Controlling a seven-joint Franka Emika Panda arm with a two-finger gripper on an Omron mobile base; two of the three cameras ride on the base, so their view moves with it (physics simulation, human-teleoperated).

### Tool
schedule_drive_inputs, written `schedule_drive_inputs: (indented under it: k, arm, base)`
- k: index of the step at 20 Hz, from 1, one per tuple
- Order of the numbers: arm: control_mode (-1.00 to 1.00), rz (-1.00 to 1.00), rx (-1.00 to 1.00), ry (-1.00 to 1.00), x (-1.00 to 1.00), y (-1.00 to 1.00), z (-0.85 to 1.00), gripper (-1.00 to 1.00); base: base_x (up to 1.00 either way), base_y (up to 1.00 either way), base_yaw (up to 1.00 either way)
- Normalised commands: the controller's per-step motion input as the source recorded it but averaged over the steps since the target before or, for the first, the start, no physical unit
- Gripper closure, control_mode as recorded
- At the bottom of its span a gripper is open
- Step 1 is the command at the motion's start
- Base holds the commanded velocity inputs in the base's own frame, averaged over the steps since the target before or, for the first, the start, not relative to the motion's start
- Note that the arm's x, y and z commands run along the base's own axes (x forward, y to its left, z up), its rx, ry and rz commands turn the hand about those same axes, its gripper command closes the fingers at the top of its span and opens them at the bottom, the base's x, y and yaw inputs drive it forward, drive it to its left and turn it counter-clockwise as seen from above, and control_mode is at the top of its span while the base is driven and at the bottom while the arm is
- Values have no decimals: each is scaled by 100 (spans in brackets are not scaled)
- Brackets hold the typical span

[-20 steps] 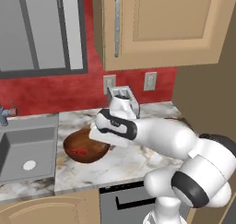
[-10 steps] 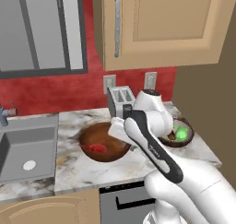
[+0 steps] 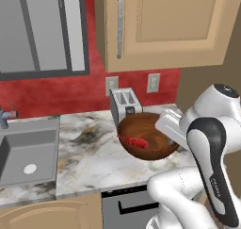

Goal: Place the bowl with the sweet potato and corn on the second highest shelf of the fridge. Place the bowl with the fishs on the top shelf of the fridge.

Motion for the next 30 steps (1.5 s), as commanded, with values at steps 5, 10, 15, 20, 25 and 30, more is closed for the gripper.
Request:
schedule_drive_inputs:
  k: [5, 10, 15, 20, 25, 30]
  arm:
    - [-100, -12, 0, 10, -60, -93, 99, 100]
    - [-100, -8, -2, 26, -4, -21, 22, 100]
    - [-100, 0, 0, 0, 0, 0, 0, 100]
    - [-100, 1, -9, -4, -13, 21, 0, 100]
    - [-100, 0, -3, -31, -42, 4, 0, 100]
    - [-100, 0, 0, -1, -5, 0, 0, 100]
  base:
    - [0, 0, 0]
    - [0, 0, 0]
    - [0, 0, 0]
    - [0, 0, 0]
    - [0, 0, 0]
    - [0, 0, 0]
